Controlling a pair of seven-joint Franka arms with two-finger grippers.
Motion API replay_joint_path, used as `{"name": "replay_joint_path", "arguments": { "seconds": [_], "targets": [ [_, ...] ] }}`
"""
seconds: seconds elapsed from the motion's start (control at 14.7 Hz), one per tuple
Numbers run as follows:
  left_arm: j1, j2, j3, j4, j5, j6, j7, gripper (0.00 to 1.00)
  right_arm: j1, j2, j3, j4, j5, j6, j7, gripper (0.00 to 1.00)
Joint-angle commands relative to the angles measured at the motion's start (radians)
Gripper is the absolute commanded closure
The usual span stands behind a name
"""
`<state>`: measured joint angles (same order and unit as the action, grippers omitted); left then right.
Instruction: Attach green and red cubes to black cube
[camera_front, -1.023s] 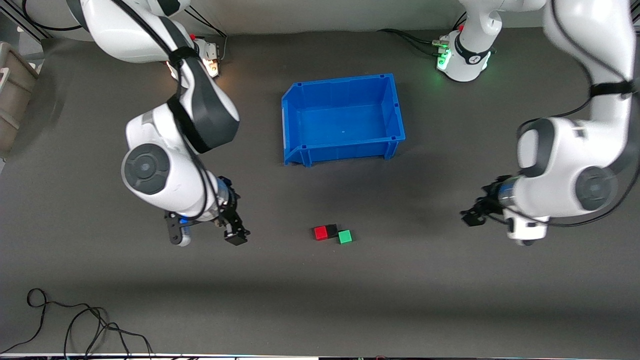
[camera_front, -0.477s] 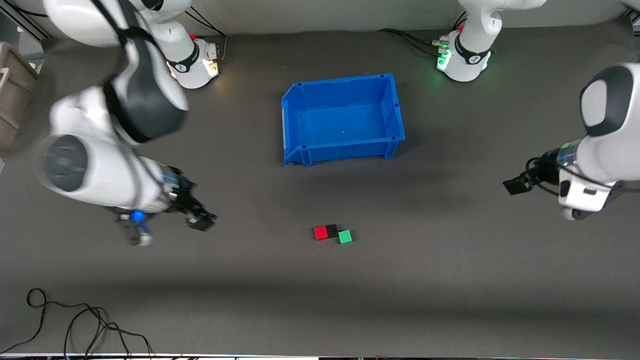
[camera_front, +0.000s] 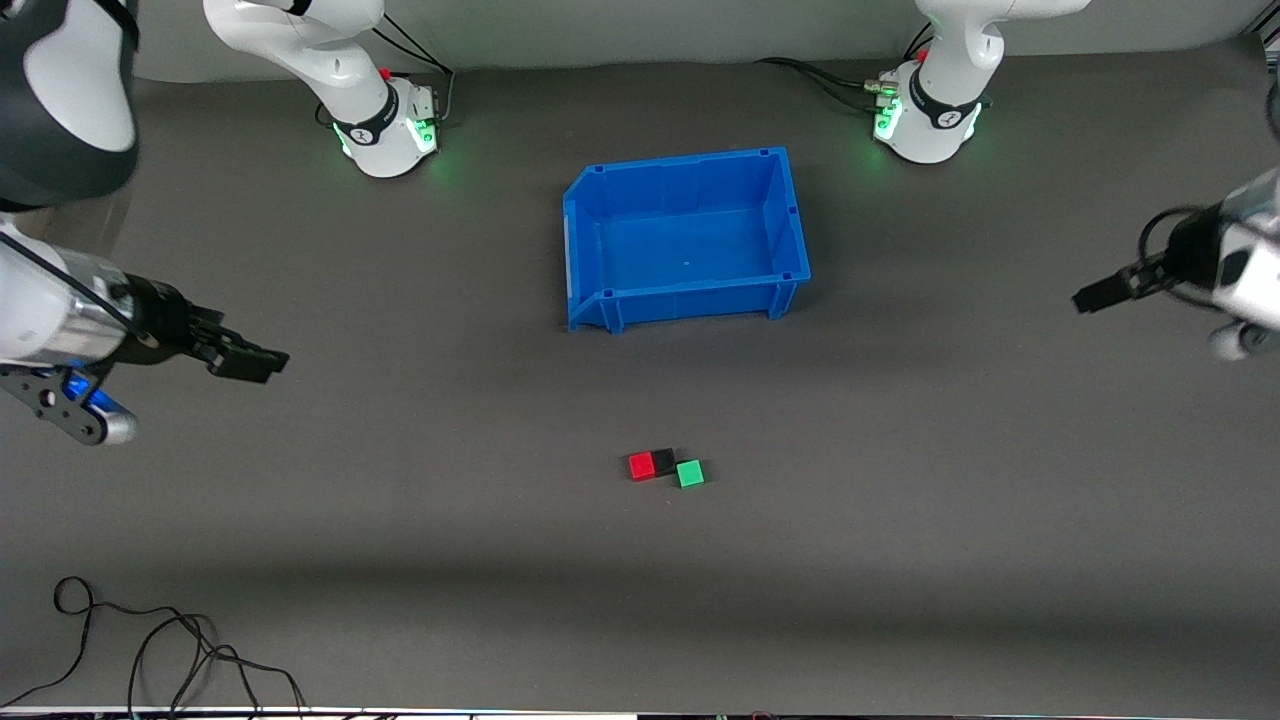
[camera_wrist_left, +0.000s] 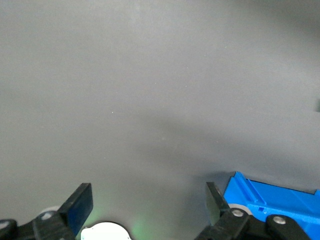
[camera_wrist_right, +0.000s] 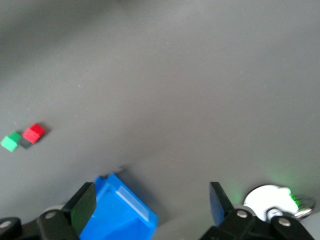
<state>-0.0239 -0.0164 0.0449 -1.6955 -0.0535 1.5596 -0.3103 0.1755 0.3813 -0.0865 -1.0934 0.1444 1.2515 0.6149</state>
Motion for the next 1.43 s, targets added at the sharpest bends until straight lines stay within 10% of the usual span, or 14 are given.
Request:
{"name": "replay_joint_path", "arguments": {
  "seconds": [0.0,0.27,0.68,0.95,1.36],
  "targets": [
    [-0.025,-0.037,-0.013,-0.004,0.011,0.026,0.036,0.00,0.015,-0.042,-0.007,-0.063,-0.049,0.011,-0.174,0.00],
    [-0.050,-0.040,-0.017,0.036,0.011,0.037,0.172,0.00,0.004,-0.083,-0.036,-0.130,-0.097,0.028,-0.434,0.01],
    [-0.065,-0.036,-0.034,0.063,0.044,0.030,0.215,0.00,-0.007,-0.324,-0.027,-0.512,-0.101,0.313,-0.455,0.00],
    [-0.060,-0.036,-0.033,0.063,0.089,-0.010,0.283,0.00,-0.083,-0.438,0.079,-0.693,-0.147,0.483,-0.472,0.01],
    [-0.056,-0.034,-0.033,0.062,0.087,-0.012,0.287,0.00,-0.074,-0.429,0.080,-0.697,-0.154,0.488,-0.472,0.00]
  ]
}}
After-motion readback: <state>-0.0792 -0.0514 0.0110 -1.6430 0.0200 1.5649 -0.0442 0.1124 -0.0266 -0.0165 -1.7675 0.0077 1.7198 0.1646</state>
